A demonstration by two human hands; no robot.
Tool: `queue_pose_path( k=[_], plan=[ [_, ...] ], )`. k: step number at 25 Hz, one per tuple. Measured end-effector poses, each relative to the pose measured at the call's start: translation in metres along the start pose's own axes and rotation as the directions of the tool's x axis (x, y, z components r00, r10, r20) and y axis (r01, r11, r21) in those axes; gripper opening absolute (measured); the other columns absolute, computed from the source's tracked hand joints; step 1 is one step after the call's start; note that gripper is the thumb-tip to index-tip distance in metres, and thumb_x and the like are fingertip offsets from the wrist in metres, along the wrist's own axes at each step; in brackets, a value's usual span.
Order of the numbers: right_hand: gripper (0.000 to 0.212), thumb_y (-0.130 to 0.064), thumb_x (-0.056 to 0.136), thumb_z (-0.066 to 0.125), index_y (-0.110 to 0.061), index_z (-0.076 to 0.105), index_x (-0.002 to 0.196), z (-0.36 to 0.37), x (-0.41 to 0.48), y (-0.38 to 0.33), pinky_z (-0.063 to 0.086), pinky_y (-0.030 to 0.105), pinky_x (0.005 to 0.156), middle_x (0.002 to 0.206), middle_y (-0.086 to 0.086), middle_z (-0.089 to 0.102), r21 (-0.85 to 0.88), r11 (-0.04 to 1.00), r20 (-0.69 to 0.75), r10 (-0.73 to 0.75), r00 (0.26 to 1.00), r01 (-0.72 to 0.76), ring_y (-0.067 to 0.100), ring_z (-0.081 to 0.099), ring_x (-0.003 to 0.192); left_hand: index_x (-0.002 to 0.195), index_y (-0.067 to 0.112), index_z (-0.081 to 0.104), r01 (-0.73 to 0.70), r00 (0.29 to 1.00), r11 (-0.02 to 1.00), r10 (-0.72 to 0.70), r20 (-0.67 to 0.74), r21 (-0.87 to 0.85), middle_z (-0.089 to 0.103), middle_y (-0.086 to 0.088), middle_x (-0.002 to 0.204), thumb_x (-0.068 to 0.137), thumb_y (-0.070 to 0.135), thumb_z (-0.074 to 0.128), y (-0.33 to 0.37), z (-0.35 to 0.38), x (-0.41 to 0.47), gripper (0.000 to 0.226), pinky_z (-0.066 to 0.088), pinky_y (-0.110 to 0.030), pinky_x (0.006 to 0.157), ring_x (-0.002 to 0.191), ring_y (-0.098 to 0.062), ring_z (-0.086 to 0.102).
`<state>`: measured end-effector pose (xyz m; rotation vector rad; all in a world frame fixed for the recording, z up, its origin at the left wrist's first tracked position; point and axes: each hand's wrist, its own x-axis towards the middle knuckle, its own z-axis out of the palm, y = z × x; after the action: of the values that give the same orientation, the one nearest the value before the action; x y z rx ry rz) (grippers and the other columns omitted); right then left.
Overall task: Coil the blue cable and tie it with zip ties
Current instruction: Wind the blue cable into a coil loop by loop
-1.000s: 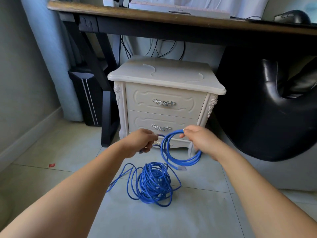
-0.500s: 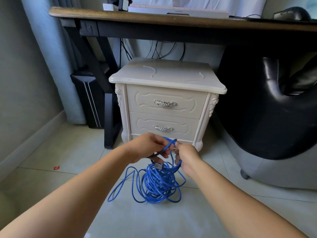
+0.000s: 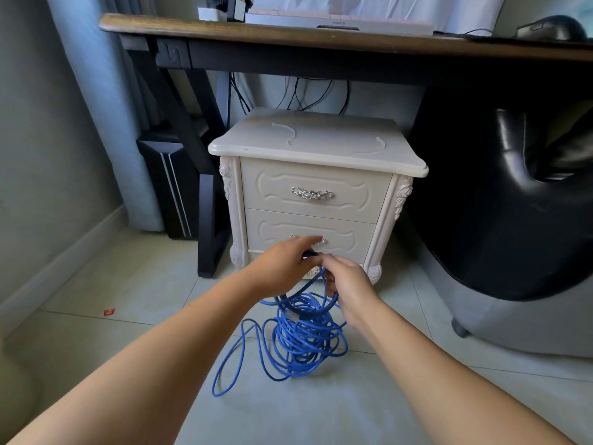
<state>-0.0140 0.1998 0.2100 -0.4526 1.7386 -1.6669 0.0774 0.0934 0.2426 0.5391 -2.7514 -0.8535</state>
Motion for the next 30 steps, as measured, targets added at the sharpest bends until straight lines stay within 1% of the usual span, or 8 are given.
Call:
queue_pose_path(
  k=[6,9,12,15,18,21,24,30],
  plan=[
    [0.019,-0.008,0.096,0.052,-0.008,0.059,0.077,-0.001,0.006,-0.004,0.036,0.022,0.059,0.069,0.004,0.051,0.227,0.974,-0.085,0.014,0.996,0.005,0.014,0.044,0.062,0.103,0.011,0.062,0.136,0.990,0.990,-0.134,-0.051,0.041,0.062,-0.009,0.088,0.105,0.028,0.039,-0.003,0.000,0.008,0.028,0.034,-0.032,0.068,0.082,-0.027,0.055],
    [0.018,-0.003,0.096,0.050,-0.005,0.058,0.080,-0.017,0.019,-0.009,0.046,0.027,0.064,0.073,0.008,0.057,0.457,0.880,-0.121,0.207,0.971,-0.131,0.018,0.055,0.067,0.089,0.014,0.054,0.138,0.939,0.888,-0.258,-0.228,-0.438,0.040,0.001,0.064,0.106,0.025,0.038,-0.005,-0.011,0.009,0.025,0.028,-0.031,0.058,0.056,-0.016,0.036],
    [0.016,-0.015,0.098,0.049,-0.006,0.055,0.086,-0.038,0.024,-0.002,0.046,0.034,0.067,0.080,0.010,0.056,0.050,0.932,-0.165,0.361,0.918,-0.358,0.022,0.056,0.071,0.085,0.014,0.052,0.022,0.899,0.612,-0.358,-0.252,-0.790,0.029,0.002,0.065,0.107,0.025,0.036,-0.008,-0.030,0.006,0.029,0.032,-0.023,0.052,0.053,-0.010,0.029],
    [0.052,-0.053,0.092,0.042,-0.007,0.059,0.109,-0.034,0.021,-0.014,0.042,0.032,0.067,0.086,0.007,0.057,-0.440,0.869,-0.275,0.110,0.955,-0.227,0.023,0.054,0.073,0.086,0.013,0.052,-0.008,0.925,0.551,-0.313,-0.216,-0.835,0.027,0.005,0.063,0.107,0.024,0.035,-0.007,-0.036,0.002,0.029,0.031,-0.018,0.048,0.048,-0.006,0.027],
    [0.051,-0.057,0.097,0.035,-0.025,0.054,0.132,-0.024,0.009,-0.045,0.037,0.026,0.085,0.110,-0.013,0.056,-0.261,0.953,-0.153,-0.196,0.969,0.152,0.009,0.053,0.101,0.087,0.013,0.053,0.006,0.967,0.557,-0.215,-0.138,-0.830,0.030,0.010,0.059,0.107,0.023,0.036,-0.001,-0.034,-0.001,0.029,0.029,-0.018,0.049,0.049,-0.006,0.026],
    [0.037,-0.049,0.101,0.037,-0.034,0.056,0.130,-0.024,0.000,-0.059,0.032,0.024,0.099,0.117,-0.011,0.063,-0.157,0.955,0.037,-0.249,0.968,0.252,0.002,0.056,0.110,0.088,0.012,0.054,0.015,0.979,0.624,-0.169,-0.116,-0.781,0.031,0.008,0.061,0.107,0.022,0.037,0.010,-0.034,-0.006,0.028,0.030,-0.019,0.050,0.049,-0.005,0.028],
    [0.029,-0.029,0.103,0.043,-0.016,0.067,0.092,-0.030,-0.002,-0.061,0.047,0.024,0.058,0.065,0.002,0.052,-0.083,0.968,0.039,-0.236,0.971,0.239,0.010,0.048,0.048,0.087,0.013,0.056,0.054,0.932,0.779,-0.264,-0.249,-0.625,0.034,0.002,0.066,0.106,0.025,0.039,0.009,-0.037,-0.007,0.028,0.035,-0.027,0.054,0.052,-0.010,0.032],
    [0.018,-0.026,0.100,0.052,-0.014,0.059,0.088,-0.017,-0.015,-0.062,0.028,0.019,0.046,0.072,0.000,0.047,-0.037,0.976,0.102,-0.211,0.972,0.216,0.008,0.030,0.051,0.089,0.020,0.054,0.118,0.773,0.876,-0.377,-0.511,-0.468,0.044,0.000,0.063,0.104,0.034,0.037,0.009,-0.026,0.001,0.027,0.037,-0.034,0.060,0.061,-0.022,0.043]
  ],
)
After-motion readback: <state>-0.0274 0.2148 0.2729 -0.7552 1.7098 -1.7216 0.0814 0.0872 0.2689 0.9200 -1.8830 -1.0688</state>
